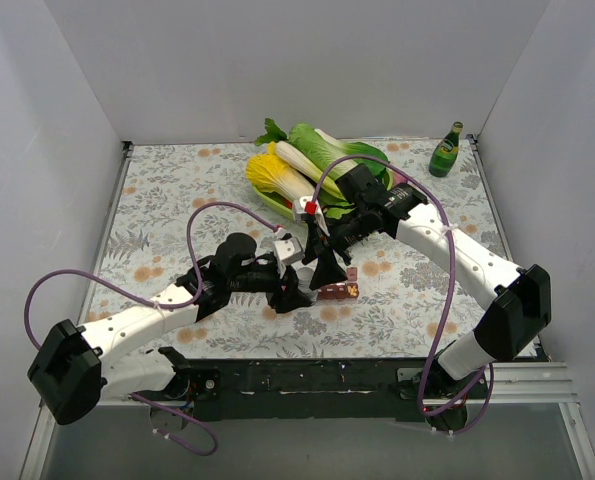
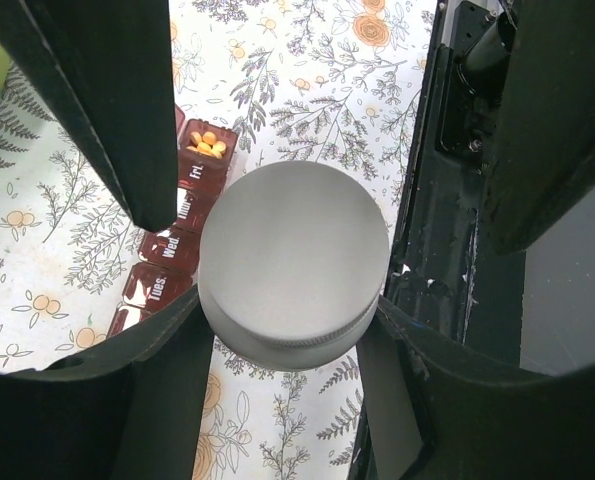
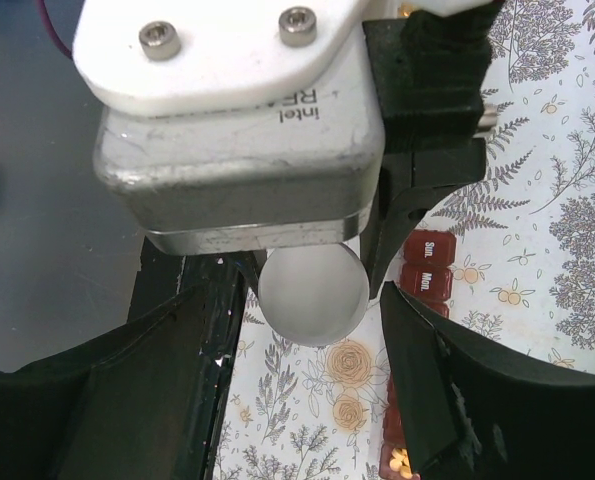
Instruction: Sort the pills into containers
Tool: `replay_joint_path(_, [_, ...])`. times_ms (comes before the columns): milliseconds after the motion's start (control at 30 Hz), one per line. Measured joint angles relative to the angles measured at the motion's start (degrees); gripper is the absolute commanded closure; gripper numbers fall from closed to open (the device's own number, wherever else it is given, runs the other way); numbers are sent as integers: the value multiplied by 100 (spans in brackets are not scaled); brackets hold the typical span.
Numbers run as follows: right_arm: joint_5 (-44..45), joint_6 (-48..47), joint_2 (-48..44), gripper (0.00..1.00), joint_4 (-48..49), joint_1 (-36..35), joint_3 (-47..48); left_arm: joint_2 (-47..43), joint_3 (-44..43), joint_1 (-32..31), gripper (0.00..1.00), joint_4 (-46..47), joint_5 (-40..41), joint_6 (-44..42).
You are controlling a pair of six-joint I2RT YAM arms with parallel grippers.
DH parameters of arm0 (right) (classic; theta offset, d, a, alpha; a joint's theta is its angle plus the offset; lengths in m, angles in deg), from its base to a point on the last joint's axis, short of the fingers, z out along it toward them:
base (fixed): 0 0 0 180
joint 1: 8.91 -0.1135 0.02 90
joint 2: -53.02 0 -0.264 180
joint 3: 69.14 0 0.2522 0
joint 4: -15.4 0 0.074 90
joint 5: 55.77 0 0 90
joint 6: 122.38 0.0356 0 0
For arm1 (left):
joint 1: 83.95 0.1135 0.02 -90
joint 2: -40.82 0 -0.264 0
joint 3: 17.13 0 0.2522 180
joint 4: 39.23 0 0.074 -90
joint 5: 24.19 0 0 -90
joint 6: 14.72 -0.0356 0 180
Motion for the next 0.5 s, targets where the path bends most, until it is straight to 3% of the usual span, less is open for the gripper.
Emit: replay_joint_path(500, [-2, 0, -57, 25, -4, 26, -20, -166, 98, 160, 79, 83, 48, 22])
